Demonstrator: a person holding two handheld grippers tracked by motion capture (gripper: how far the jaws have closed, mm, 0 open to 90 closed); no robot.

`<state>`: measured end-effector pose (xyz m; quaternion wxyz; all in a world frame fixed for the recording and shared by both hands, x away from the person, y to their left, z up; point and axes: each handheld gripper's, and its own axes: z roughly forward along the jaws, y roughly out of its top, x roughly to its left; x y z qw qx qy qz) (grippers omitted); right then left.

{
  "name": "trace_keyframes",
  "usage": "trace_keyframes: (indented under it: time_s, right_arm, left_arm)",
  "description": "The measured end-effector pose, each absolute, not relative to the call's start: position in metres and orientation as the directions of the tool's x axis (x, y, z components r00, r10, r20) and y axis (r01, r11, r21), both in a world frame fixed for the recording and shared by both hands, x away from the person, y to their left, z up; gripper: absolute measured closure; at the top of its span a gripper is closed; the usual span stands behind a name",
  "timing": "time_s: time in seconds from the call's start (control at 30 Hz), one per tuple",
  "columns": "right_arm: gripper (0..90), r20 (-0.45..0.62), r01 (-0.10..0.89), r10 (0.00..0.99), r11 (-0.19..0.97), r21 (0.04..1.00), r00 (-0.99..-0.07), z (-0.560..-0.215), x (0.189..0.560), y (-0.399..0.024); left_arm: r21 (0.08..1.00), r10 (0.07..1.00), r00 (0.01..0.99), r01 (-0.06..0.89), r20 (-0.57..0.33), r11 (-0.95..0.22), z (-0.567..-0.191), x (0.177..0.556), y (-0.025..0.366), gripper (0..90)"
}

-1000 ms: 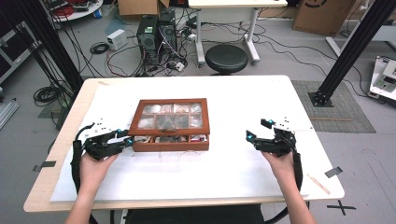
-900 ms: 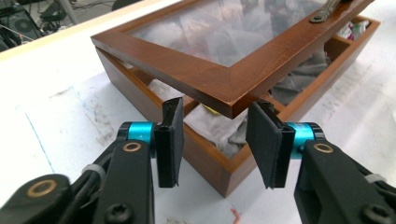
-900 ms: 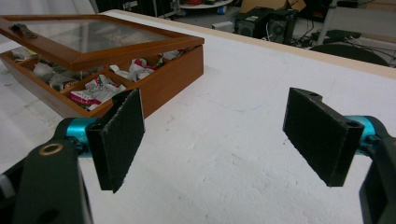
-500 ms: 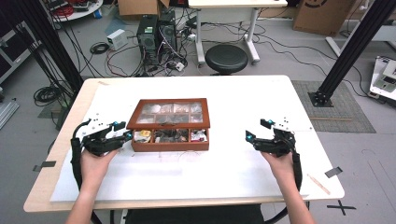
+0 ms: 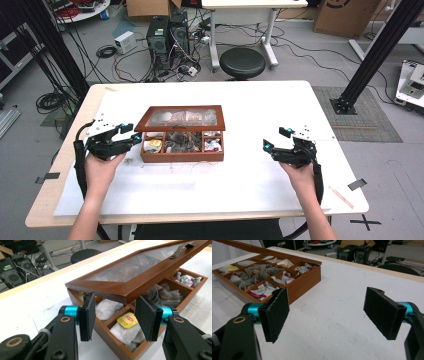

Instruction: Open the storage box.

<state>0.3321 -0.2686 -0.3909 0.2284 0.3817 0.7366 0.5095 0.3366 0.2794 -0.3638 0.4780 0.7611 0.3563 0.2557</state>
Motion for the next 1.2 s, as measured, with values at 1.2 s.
trace_keyframes:
  time_s: [1.2]
  right_arm:
    - [21.1, 0.052, 0.325, 0.794, 0.187, 0.927, -0.606, -0.39, 0.331, -0.268]
  left_arm:
    - [0.943, 0.812, 0.583, 0.272, -0.005, -0.19, -0.32, 0.377, 0.269, 51.6]
